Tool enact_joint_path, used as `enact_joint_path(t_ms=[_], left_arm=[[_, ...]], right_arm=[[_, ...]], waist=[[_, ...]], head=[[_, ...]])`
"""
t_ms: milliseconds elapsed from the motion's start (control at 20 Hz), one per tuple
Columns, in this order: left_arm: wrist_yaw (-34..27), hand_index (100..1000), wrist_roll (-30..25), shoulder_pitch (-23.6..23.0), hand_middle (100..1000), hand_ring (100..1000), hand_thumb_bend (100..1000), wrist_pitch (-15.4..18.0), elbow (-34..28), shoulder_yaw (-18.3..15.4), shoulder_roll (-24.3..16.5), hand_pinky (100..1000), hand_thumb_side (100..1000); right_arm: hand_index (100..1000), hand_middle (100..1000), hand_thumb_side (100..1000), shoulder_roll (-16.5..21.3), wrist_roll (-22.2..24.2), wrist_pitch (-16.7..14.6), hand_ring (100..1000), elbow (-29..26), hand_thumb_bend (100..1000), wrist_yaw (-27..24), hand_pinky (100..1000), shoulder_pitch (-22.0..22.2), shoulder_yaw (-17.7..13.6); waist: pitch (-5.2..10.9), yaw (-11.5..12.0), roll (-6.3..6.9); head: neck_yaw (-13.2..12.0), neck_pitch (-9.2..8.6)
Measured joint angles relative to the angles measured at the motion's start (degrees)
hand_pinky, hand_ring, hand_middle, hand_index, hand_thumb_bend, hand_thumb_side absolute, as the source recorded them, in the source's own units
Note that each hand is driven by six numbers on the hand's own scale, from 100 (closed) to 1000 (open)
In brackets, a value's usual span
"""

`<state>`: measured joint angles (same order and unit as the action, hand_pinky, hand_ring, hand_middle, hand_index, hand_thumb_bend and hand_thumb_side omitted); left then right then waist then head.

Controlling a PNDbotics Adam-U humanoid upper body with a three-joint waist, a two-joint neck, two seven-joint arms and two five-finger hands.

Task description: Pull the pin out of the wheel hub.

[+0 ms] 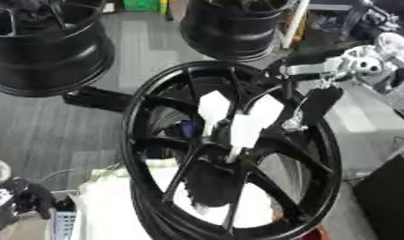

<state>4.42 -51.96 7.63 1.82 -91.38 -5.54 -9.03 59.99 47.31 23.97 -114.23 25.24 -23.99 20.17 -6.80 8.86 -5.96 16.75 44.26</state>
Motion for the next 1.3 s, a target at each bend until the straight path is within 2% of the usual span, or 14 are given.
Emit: enact_joint_path(t_ms=[550,1100,1300], left_arm=[[0.1,644,0.0,0.0,483,484,100,0.0,0.0,0.0,0.0,555,1000],[0.1,644,0.0,0.0,483,485,100,0.0,0.0,0.1,0.0,555,1000],[0.1,644,0.0,0.0,483,485,100,0.0,0.0,0.1,0.0,555,1000]], right_arm=[[958,889,298,-0.8,0.2,-0.2,658,1.6,397,1.6,728,0.0,2.9],[911,826,284,-2.3,0.4,-0.4,625,3.5,380,2.3,704,-0.4,3.6],[885,800,267,-2.7,0.5,-0.5,613,3.9,340,2.4,691,-0.8,3.7]], waist=[[-0.01,0.2,-0.08],[-0.01,0.2,-0.08],[-0.01,0.2,-0.07]], head=[[0.1,0.00],[0.1,0.00],[0.1,0.00]])
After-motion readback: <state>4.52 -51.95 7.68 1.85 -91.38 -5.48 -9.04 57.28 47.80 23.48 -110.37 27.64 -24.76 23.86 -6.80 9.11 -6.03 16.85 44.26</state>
